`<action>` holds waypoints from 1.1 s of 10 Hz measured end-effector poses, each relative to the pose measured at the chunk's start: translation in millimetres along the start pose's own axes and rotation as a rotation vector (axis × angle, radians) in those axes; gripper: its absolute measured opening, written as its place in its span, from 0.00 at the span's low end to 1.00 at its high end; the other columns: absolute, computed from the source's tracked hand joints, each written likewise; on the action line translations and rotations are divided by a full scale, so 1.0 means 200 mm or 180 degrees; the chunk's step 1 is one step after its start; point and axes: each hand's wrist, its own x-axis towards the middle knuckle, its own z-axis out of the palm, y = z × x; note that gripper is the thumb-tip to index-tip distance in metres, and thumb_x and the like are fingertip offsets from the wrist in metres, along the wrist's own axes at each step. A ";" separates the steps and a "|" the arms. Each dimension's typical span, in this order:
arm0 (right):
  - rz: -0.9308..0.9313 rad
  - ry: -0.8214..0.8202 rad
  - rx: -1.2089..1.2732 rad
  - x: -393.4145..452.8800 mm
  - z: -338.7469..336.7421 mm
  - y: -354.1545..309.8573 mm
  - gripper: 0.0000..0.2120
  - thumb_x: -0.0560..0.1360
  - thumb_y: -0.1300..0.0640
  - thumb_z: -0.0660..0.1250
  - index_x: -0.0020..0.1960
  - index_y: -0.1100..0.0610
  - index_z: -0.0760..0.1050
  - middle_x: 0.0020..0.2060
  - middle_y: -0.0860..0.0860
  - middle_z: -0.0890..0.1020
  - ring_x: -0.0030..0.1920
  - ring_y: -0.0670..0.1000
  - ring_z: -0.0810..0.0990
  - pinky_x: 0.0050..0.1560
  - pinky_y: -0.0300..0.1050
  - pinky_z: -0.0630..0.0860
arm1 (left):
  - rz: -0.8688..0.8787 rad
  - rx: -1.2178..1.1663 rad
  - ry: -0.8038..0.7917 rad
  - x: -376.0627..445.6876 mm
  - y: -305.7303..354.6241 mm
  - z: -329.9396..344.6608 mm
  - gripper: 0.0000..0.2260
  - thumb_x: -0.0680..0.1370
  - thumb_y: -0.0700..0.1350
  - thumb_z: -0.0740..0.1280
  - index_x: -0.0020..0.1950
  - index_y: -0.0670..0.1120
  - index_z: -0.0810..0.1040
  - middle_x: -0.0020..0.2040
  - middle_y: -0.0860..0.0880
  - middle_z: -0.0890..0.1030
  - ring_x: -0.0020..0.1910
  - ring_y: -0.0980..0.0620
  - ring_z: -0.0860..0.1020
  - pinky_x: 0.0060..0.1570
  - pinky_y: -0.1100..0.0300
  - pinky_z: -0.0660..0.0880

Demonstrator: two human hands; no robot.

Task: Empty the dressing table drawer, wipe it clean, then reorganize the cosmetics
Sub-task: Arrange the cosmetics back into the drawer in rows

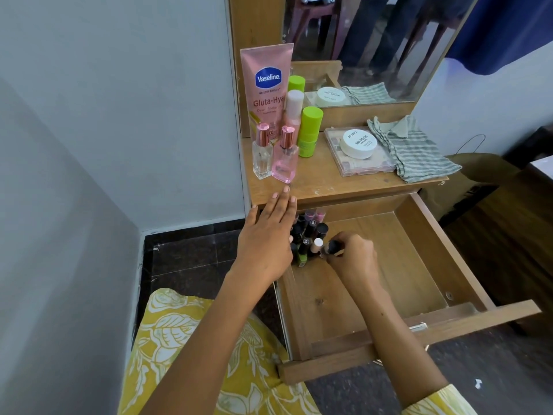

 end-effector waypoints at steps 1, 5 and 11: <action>-0.0048 -0.0054 -0.0036 0.01 -0.01 0.00 0.03 0.72 0.62 0.69 0.45 0.57 0.78 0.42 0.54 0.81 0.42 0.56 0.79 0.42 0.50 0.79 | 0.0004 0.0011 -0.0003 0.00 0.00 0.00 0.30 0.82 0.44 0.54 0.76 0.48 0.38 0.76 0.50 0.35 0.74 0.53 0.36 0.73 0.51 0.41; 0.0068 -0.0096 0.0018 0.03 0.03 0.02 0.15 0.72 0.63 0.71 0.58 0.61 0.76 0.50 0.57 0.81 0.49 0.56 0.79 0.41 0.42 0.70 | 0.0008 -0.0015 0.0002 0.00 0.00 0.00 0.30 0.82 0.44 0.54 0.76 0.48 0.37 0.76 0.50 0.35 0.74 0.53 0.36 0.72 0.51 0.40; 0.0475 -0.0418 -0.0216 -0.02 -0.02 0.06 0.12 0.69 0.61 0.74 0.52 0.58 0.80 0.46 0.55 0.82 0.46 0.55 0.80 0.43 0.45 0.77 | 0.0005 0.0013 0.0012 0.00 0.00 0.00 0.31 0.81 0.43 0.55 0.76 0.48 0.37 0.76 0.50 0.35 0.75 0.52 0.37 0.72 0.51 0.41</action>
